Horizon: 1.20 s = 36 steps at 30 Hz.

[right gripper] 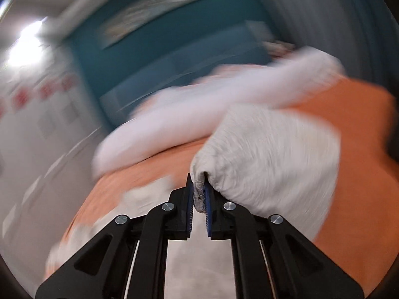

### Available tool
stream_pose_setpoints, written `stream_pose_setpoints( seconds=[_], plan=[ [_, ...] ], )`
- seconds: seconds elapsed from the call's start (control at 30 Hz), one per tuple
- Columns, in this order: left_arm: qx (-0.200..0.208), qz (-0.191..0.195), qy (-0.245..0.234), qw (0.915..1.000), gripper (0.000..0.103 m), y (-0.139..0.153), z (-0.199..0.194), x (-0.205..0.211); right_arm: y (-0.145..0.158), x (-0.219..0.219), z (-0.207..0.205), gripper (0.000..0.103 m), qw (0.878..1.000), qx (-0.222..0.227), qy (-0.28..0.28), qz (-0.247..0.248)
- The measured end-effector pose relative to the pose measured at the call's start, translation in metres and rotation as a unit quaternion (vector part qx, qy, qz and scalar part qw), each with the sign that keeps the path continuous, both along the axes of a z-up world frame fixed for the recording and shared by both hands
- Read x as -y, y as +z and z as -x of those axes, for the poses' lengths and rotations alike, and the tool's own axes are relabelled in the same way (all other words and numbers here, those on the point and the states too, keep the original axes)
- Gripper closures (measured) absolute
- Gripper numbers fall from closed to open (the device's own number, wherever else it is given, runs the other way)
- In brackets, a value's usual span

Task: Fold large clothes

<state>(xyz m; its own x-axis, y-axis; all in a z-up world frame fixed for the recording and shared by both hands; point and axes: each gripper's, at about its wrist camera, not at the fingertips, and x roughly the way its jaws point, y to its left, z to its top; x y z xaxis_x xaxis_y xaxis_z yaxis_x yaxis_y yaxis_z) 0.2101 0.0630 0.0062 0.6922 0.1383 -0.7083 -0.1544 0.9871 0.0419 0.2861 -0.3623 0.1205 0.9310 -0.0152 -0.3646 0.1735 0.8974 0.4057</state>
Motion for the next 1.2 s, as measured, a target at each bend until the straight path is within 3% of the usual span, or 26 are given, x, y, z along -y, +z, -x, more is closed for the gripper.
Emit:
stream_pose_setpoints(
  seconds=[0.07,0.13,0.17,0.2,0.27,0.33,0.43,0.57,0.67,0.73,0.83,0.9,0.93,1.0,1.07,1.2],
  plan=[
    [0.006,0.007,0.008,0.9999,0.007,0.007,-0.002,-0.008,0.000,-0.077,-0.022,0.094,0.994,-0.015,0.100,0.037],
    [0.011,0.021,0.013,0.9996,0.007,0.013,-0.005,-0.016,-0.019,-0.141,-0.041,0.086,0.982,-0.044,0.171,0.069],
    [0.011,0.032,0.015,0.9993,0.007,0.016,-0.007,-0.022,-0.042,-0.181,-0.048,0.063,0.969,-0.076,0.214,0.092],
    [0.011,0.043,0.016,0.9989,0.007,0.019,-0.009,-0.026,-0.063,-0.212,-0.050,0.050,0.958,-0.103,0.242,0.116],
    [0.016,0.068,0.011,0.9975,0.007,0.025,-0.014,-0.033,-0.095,-0.248,-0.041,0.050,0.941,-0.129,0.269,0.160],
    [0.019,0.087,-0.008,0.9960,0.007,0.031,-0.023,-0.037,-0.108,-0.257,-0.022,0.050,0.935,-0.143,0.274,0.174],
    [0.014,0.104,-0.036,0.9938,0.007,0.033,-0.041,-0.033,-0.098,-0.233,-0.008,0.050,0.948,-0.140,0.252,0.133],
    [0.013,0.141,-0.052,0.9885,0.007,0.030,-0.065,-0.018,-0.093,-0.158,0.022,0.050,0.978,-0.152,0.130,0.063],
    [-0.009,0.160,-0.062,0.9851,0.007,0.016,-0.092,0.005,-0.103,-0.097,0.037,0.048,0.985,-0.166,0.048,-0.003],
    [-0.036,0.171,-0.059,0.9828,0.008,-0.001,-0.112,0.016,-0.109,-0.081,0.037,0.048,0.984,-0.176,0.020,-0.010],
    [-0.084,0.209,-0.039,0.9735,0.024,-0.028,-0.144,0.026,-0.111,-0.071,0.029,0.050,0.982,-0.186,-0.009,0.028],
    [-0.094,0.218,-0.043,0.9705,0.047,-0.035,-0.155,0.030,-0.111,-0.075,0.014,0.056,0.978,-0.196,-0.018,0.065],
    [-0.094,0.218,-0.050,0.9701,0.053,-0.035,-0.159,0.034,-0.111,-0.081,0.006,0.058,0.976,-0.200,-0.021,0.084],
    [-0.087,0.204,-0.073,0.9723,0.073,-0.030,-0.168,0.043,-0.109,-0.086,-0.009,0.068,0.971,-0.203,-0.022,0.126],
    [-0.068,0.169,-0.080,0.9799,0.084,-0.020,-0.176,0.052,-0.108,-0.086,-0.019,0.072,0.967,-0.203,-0.020,0.151],
    [-0.051,0.126,-0.088,0.9868,0.091,-0.016,-0.194,0.059,-0.115,-0.081,-0.042,0.077,0.964,-0.215,-0.018,0.156]
  ],
)
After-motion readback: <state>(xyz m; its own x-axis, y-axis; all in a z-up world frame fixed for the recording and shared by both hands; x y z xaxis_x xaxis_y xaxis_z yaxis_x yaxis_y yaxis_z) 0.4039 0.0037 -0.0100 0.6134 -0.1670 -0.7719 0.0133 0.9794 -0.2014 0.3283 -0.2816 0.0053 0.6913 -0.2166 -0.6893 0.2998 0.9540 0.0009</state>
